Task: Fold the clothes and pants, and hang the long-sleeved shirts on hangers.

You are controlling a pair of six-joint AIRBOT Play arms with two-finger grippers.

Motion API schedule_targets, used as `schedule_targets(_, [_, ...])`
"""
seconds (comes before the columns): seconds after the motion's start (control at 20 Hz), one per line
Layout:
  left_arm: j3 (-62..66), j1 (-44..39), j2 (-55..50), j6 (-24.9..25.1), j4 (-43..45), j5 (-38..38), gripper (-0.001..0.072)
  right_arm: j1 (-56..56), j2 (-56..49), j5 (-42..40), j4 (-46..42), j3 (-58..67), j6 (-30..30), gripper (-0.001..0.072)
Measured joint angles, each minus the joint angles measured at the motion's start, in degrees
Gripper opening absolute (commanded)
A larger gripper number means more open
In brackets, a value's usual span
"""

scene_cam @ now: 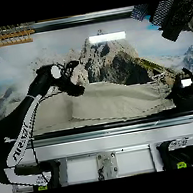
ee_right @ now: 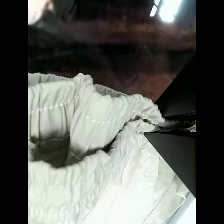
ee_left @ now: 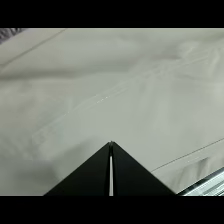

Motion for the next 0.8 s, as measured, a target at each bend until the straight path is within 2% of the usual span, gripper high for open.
schedule_targets(0.35, [-10.75, -1.38, 0.00, -3.80, -10.49, 8.68, 0.0004, 0.00, 2.10, 2.62, -5.92, 4.20, 4.52, 0.0018])
schedule_targets(0.8, [-15.52, -6.93, 0.00, -4.42, -13.22, 13.60, 0.0004, 0.00, 7.48, 4.70, -7.26, 7.80, 7.10, 0.0018])
